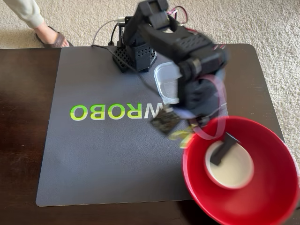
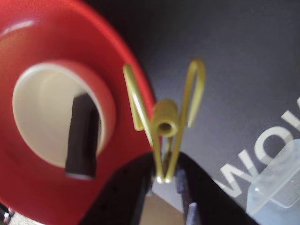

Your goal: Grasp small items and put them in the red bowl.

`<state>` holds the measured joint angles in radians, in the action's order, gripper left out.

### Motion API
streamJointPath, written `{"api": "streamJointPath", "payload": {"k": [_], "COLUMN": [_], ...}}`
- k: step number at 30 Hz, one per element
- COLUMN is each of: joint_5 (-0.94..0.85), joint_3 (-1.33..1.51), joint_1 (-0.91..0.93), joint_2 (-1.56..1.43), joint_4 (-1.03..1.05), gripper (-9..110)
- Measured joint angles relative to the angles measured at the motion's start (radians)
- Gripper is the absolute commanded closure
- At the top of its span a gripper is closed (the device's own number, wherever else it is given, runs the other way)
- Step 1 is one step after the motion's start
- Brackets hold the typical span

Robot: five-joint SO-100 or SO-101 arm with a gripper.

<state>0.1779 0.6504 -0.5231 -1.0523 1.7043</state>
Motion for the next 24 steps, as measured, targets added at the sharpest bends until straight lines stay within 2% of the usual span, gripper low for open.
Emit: {"api": "streamJointPath", "payload": {"k": [8, 12, 13, 15, 16, 21, 24], "joint_5": [0.02, 0.028, 0.025, 0.003, -0.002, -0.017, -0.017], "joint_3": [-0.089, -0.245, -0.265, -0.282, -0.284, -0.284, -0.284], "joint_1": [-0.028, -0.028, -0.026, -0.025, -0.025, -0.025, -0.002], "joint_2": [0.038, 0.095, 0.117, 0.16, 0.181, 0.216, 0.215], "joint_4": [0.002, 0.002, 0.002, 0.002, 0.002, 0.002, 0.002], "gripper": [101, 101, 99, 80, 75, 59, 58]}}
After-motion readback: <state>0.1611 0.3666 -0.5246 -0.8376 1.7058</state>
